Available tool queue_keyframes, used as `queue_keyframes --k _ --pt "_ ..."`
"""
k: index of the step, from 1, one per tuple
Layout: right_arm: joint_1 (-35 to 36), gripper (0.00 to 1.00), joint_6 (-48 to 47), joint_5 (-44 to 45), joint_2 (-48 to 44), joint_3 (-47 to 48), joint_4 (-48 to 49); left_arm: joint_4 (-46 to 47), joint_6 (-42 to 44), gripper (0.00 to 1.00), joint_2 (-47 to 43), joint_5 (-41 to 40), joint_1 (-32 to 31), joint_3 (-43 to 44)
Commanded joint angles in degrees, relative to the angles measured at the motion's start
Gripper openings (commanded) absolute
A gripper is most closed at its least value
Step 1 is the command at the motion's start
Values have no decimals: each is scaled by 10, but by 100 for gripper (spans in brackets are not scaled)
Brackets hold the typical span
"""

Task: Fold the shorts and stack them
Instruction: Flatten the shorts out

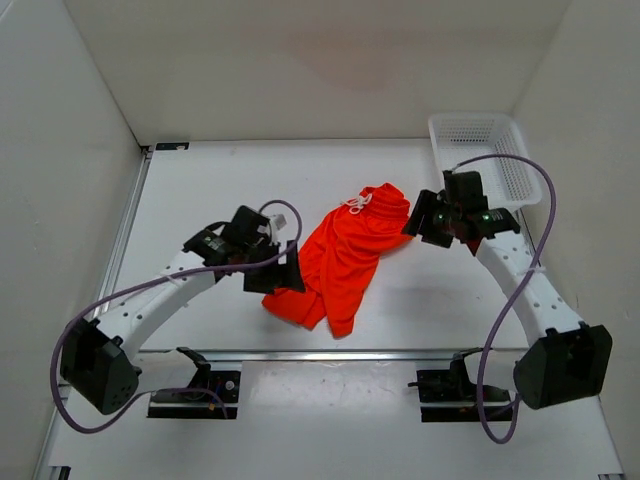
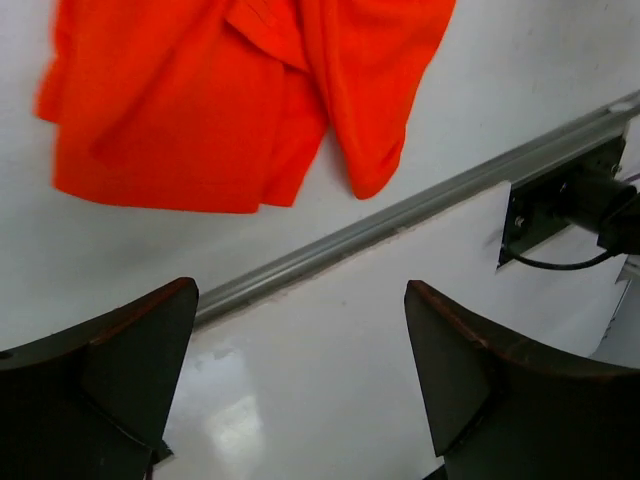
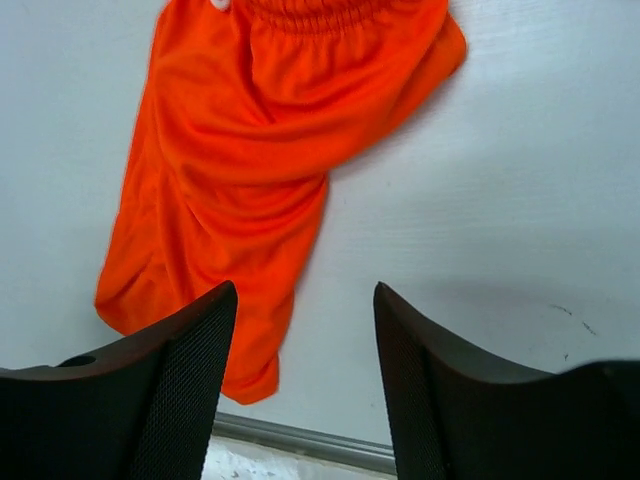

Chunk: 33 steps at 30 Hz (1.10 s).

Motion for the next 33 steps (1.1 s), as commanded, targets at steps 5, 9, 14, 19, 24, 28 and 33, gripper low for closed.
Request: queue_keyframes --k 5,9,14,19,24,28,33 --pt "11 61 13 11 -10 -94 36 77 -81 85 110 -50 -135 37" --pt "11 67 13 25 -20 -87 36 93 -95 78 210 -74 -147 78" --pt "-8 68 1 31 -38 -76 14 98 -95 70 286 -74 -147 116" --pt "-30 68 -4 23 -58 -76 8 103 -89 29 339 -80 -147 146" --pt "-58 68 -15 1 -76 -76 -2 86 -55 10 311 -93 -72 146" --pt "-64 70 -15 -28 -76 -65 4 -6 -4 10 235 -175 0 230" --pt "-54 71 -1 -86 -27 -33 49 -92 41 10 212 -188 54 368"
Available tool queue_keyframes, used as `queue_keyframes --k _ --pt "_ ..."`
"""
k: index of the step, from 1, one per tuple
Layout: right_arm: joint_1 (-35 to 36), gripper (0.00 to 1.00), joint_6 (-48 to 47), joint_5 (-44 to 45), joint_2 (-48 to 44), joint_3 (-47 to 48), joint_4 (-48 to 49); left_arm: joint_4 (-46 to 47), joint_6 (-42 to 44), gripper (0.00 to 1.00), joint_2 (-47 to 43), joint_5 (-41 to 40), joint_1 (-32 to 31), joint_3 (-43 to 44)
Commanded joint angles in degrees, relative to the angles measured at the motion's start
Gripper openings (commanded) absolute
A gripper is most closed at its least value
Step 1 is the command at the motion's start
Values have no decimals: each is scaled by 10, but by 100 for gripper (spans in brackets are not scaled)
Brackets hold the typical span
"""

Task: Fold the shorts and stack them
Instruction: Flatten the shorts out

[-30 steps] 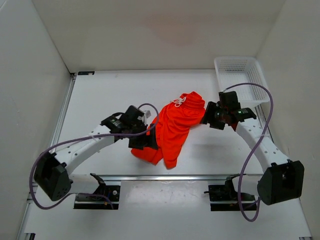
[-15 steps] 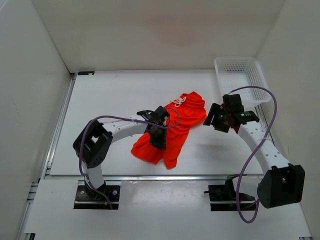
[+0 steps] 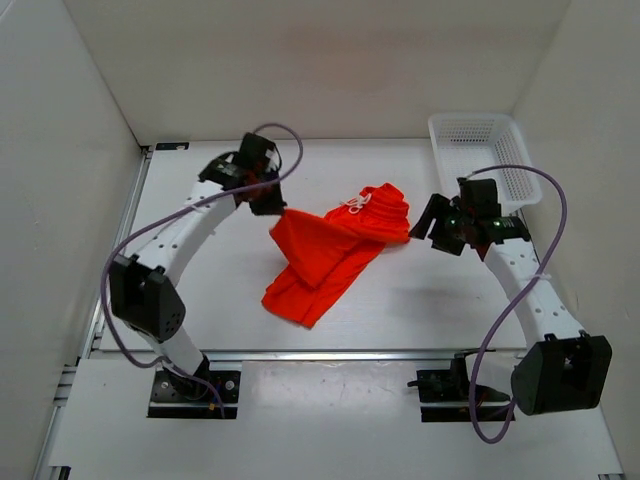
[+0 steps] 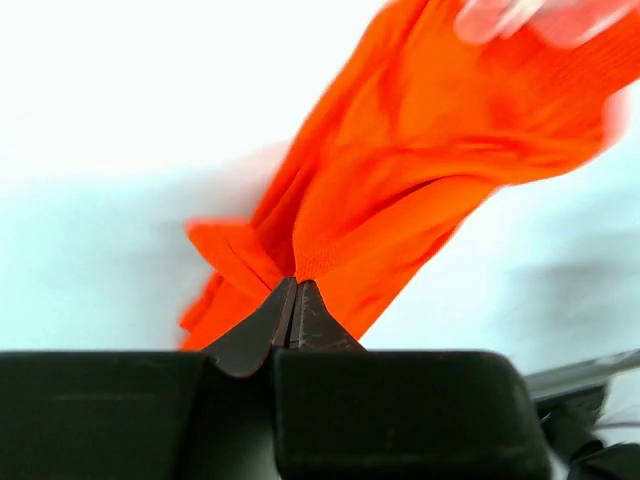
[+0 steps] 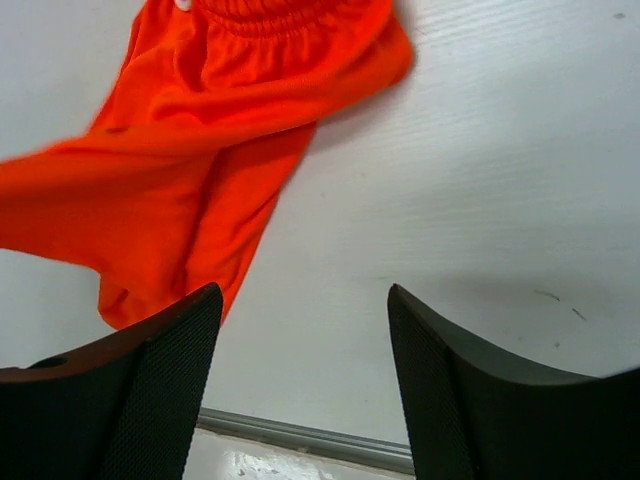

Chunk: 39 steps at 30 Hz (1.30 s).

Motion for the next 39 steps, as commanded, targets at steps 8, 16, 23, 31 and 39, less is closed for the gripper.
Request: queue_keyframes --k 8,16,23,31,39 --pt "112 99 -6 -45 179 140 48 -87 57 10 -51 -24 38 139" --pt "160 99 -12 81 367 284 15 -99 63 10 -56 1 75 166" --pt "171 34 -12 107 500 372 6 -110 69 10 -73 12 102 171" --pt "171 0 -28 113 324 299 18 -123 81 10 -90 17 153 235" --pt "154 0 -33 97 217 411 -24 -156 86 10 -3 74 223 429"
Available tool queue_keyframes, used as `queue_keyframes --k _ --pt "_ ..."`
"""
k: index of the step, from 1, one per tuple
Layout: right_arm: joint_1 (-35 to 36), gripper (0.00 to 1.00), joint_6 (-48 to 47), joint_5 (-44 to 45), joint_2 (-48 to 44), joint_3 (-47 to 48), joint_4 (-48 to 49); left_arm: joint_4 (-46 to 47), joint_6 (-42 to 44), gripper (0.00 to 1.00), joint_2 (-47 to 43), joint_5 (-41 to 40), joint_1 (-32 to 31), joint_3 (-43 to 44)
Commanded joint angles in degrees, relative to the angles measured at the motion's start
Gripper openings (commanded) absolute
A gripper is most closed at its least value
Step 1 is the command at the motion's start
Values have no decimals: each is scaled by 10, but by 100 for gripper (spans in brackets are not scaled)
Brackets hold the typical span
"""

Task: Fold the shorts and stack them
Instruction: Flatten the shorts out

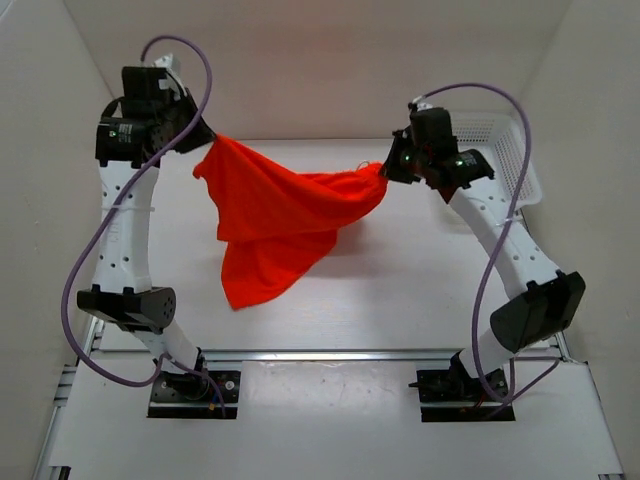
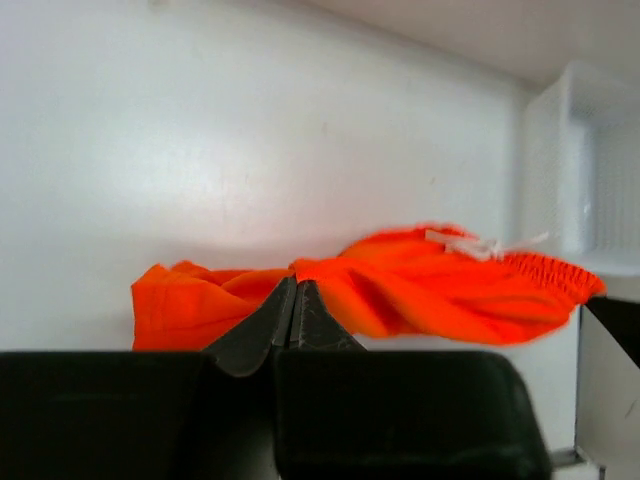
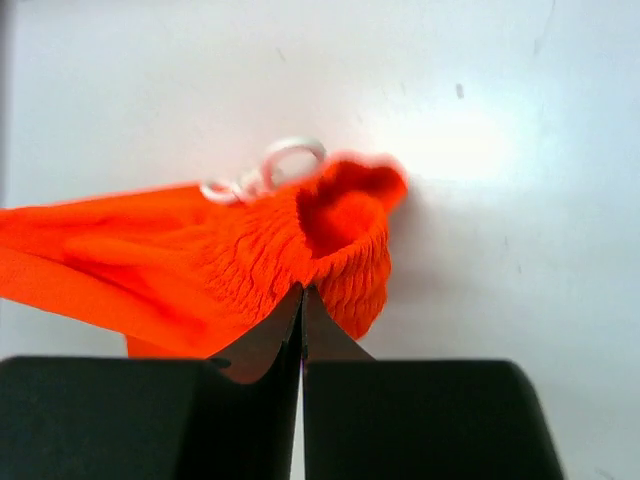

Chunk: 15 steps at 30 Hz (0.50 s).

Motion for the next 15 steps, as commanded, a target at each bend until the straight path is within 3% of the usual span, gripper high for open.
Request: queue_keyframes --k 1,9,15 --pt "-10 0 -12 -3 -23 82 -41 -20 9 10 25 28 22 124" --pt "-10 0 -12 4 -147 91 -111 -7 9 10 -41 40 55 86" --pt "-10 0 -18 -16 -141 32 -110 9 23 10 15 50 67 74"
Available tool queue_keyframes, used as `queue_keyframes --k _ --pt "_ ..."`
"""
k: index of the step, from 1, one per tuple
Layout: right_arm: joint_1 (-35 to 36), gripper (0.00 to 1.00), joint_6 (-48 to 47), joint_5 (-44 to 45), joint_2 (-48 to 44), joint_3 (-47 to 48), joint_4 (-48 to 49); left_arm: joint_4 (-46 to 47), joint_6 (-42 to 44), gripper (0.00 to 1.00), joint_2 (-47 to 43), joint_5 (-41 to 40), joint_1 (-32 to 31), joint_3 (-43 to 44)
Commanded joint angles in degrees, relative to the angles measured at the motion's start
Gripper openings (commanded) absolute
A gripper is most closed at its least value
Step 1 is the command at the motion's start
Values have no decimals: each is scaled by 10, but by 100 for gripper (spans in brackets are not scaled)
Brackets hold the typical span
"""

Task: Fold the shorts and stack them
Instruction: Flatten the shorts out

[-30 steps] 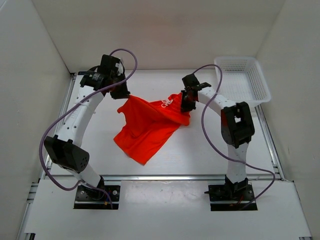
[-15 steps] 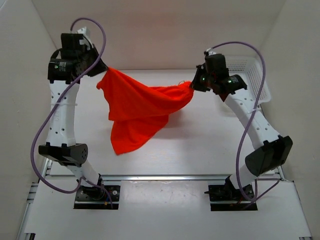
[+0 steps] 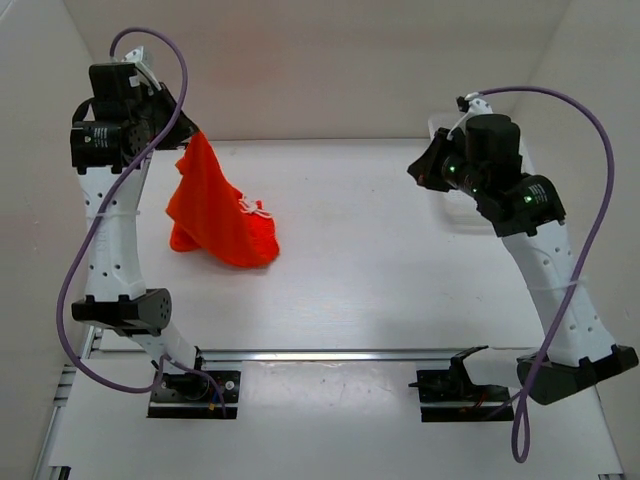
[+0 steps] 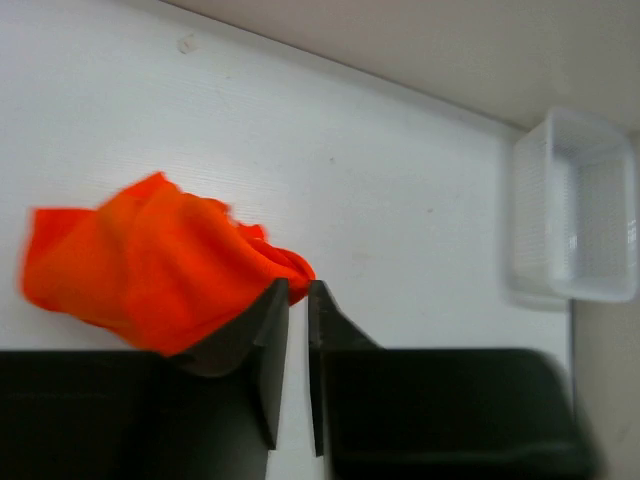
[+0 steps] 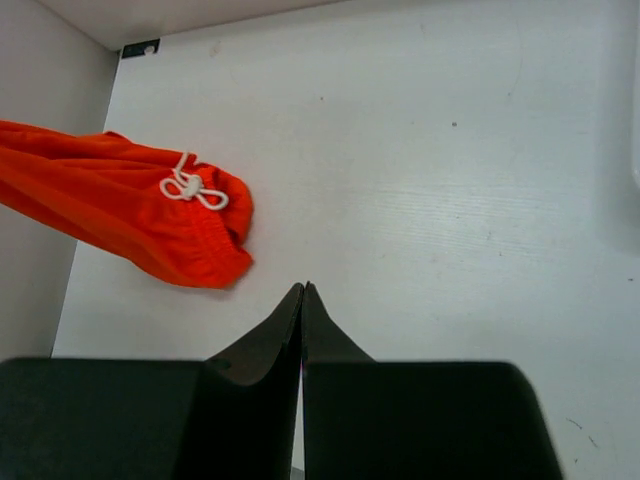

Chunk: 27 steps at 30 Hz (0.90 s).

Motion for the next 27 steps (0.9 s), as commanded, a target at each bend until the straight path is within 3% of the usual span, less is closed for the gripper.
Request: queue_keyframes --k 1,3,5,7,9,10,11,12,13,16,18,21,24,27 --pt "-1 0 -13 -34 47 -64 -8 29 21 31 29 9 3 -19" --pt "-1 5 -5 -96 81 -96 27 12 21 72 66 -21 9 -11" --pt "11 20 8 -131 107 -134 55 -51 7 85 121 -36 14 19" --pt "42 27 9 -152 140 -149 60 -54 -7 85 106 -65 14 -3" --pt "80 38 9 -147 166 -164 67 -18 -29 87 24 -118 14 -101" --pt "90 38 2 -147 174 -170 72 5 -39 87 -10 -127 21 -147" --pt "98 42 2 -140 188 -170 73 56 -60 87 -43 -122 37 -255" --pt "104 48 2 -140 196 -170 73 82 -72 80 -74 -89 46 -312" --pt "109 63 2 -145 201 -177 78 103 -83 74 -122 -67 56 -369" --pt "109 85 2 -152 220 -183 86 167 -98 62 -134 42 57 -553" --pt "109 86 2 -152 228 -183 86 182 -104 65 -113 50 3 -620" --pt "104 89 2 -152 228 -177 86 208 -104 84 -67 34 -58 -641" --pt "99 90 -4 -152 214 -184 86 208 -104 91 -22 -46 -102 -622" --pt "98 92 -4 -134 188 -210 86 208 -84 91 37 -82 -107 -588"
